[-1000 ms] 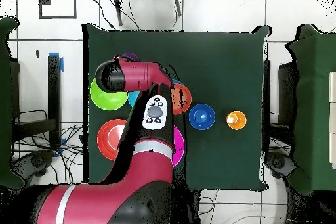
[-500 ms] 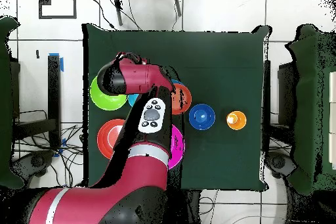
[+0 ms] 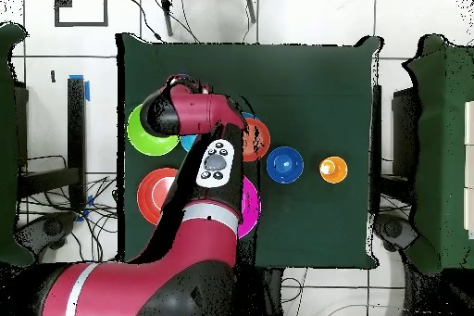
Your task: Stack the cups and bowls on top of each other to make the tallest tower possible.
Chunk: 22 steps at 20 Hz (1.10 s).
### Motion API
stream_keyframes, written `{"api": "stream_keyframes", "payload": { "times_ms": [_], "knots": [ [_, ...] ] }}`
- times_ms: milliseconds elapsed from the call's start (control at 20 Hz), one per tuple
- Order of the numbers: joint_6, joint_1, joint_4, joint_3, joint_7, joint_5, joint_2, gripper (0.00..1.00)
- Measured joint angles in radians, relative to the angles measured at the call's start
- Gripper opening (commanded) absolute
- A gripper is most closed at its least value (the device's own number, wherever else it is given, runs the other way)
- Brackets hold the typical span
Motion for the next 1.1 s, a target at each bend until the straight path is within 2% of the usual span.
{"api": "stream_keyframes", "payload": {
  "times_ms": [450,1100],
  "knots": [
    [-0.026,0.008,0.009,-0.007,0.0,0.0,0.033,1.0],
    [-0.059,0.063,0.039,-0.051,0.0,0.0,0.071,1.0]
  ]
}}
